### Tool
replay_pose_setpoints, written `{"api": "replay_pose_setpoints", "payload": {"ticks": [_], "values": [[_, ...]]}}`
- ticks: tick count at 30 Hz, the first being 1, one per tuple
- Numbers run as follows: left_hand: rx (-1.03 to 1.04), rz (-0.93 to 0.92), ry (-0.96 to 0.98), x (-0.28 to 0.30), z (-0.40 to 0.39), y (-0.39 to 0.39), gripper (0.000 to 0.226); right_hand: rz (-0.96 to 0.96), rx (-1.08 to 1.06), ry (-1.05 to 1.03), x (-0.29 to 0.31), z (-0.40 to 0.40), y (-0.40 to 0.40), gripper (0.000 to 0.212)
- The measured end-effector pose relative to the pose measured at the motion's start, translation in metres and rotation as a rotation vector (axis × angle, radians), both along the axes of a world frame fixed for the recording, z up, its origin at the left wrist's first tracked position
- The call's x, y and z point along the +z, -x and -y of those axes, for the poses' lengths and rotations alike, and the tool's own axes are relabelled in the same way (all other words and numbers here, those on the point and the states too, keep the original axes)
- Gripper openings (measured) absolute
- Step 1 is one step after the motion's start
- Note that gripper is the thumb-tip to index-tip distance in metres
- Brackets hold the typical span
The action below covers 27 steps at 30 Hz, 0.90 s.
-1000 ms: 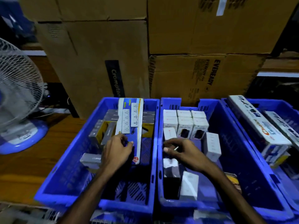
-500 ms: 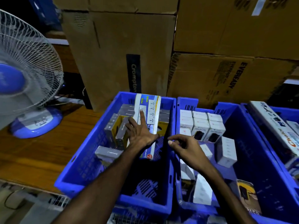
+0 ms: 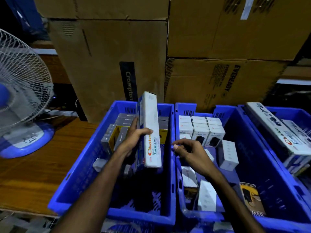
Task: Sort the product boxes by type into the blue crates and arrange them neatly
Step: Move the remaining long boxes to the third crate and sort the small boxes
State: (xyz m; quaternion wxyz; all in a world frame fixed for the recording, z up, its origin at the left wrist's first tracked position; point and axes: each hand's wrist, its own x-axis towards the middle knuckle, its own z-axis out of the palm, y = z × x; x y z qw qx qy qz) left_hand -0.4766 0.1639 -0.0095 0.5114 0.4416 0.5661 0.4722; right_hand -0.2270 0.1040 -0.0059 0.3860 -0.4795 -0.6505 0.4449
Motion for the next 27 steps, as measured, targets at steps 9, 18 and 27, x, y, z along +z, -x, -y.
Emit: {"api": "replay_pose_setpoints", "payload": {"ticks": [9,18,27], "values": [[-0.116,0.271,0.07,0.033,0.037,0.001,0.064,-0.071,-0.032,0.038,0.003,0.008,0.002,0.01],[0.018,0.331,-0.048,0.072,0.02,-0.06,0.082,-0.125,-0.157,-0.041,0.041,0.049,-0.004,0.05],[-0.137,0.004,-0.289,0.116,0.051,-0.157,0.1,-0.032,-0.229,-0.164,0.068,0.093,-0.046,0.096]]}}
